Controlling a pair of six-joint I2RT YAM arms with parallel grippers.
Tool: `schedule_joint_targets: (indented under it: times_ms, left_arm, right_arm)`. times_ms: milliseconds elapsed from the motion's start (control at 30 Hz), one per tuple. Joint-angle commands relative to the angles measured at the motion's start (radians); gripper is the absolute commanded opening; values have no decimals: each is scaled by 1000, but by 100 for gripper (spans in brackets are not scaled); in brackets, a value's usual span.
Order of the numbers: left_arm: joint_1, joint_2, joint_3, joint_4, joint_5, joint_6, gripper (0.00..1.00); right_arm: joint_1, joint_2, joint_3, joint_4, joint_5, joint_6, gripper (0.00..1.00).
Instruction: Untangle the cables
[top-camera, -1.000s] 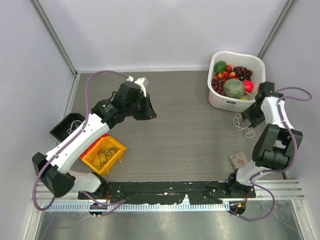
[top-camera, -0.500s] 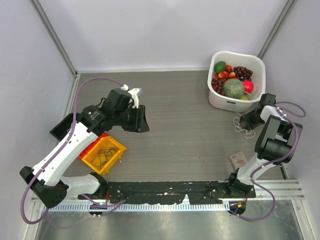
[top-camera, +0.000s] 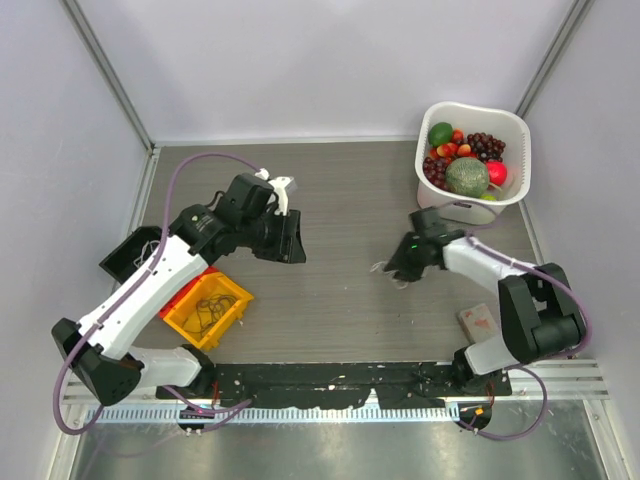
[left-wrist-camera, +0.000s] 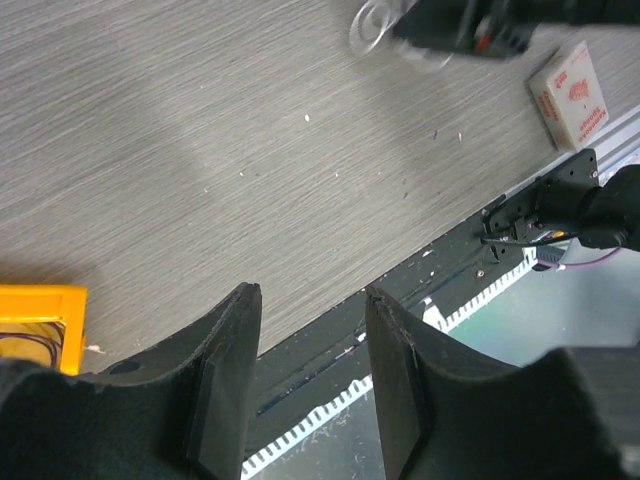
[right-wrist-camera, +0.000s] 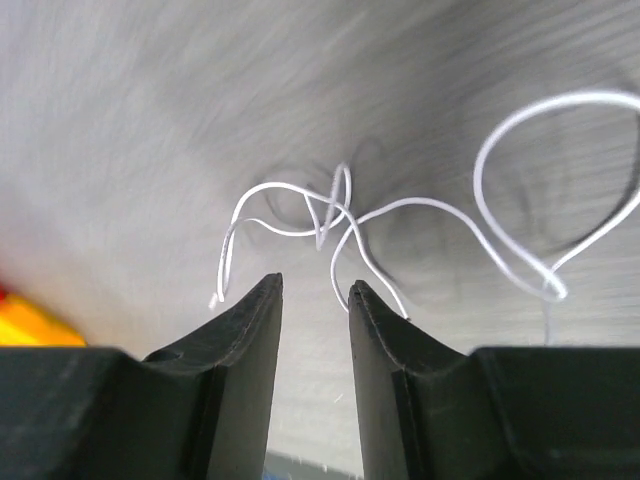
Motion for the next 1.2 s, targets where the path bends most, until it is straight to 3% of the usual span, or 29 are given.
schedule_joint_targets:
  times_ms: [0, 100, 300, 500, 800, 1067, 1167]
  left_arm:
    - [5, 24, -2, 71, 24, -5, 50]
    - [7, 34, -37, 93, 18, -21, 59]
    - [13, 115, -128, 114, 108, -41, 70]
    - [13, 228, -182, 136, 140, -12, 70]
    - [14, 374, -232, 136, 51, 64, 70]
    - [13, 492, -270, 194, 62, 76, 57]
    - [13, 498, -284, 209, 79, 74, 37]
  right_arm:
    - [333, 0, 54, 47, -45, 132, 38]
    - [465, 34, 176, -21, -13, 90, 40]
    - [467, -10, 217, -74, 22, 27, 46]
    - [469, -15, 185, -61, -61, -3, 49]
    - [473, 5, 129, -15, -122, 3, 49]
    - [480, 5, 132, -15, -130, 8, 48]
    - [486, -1, 134, -7, -141, 5, 48]
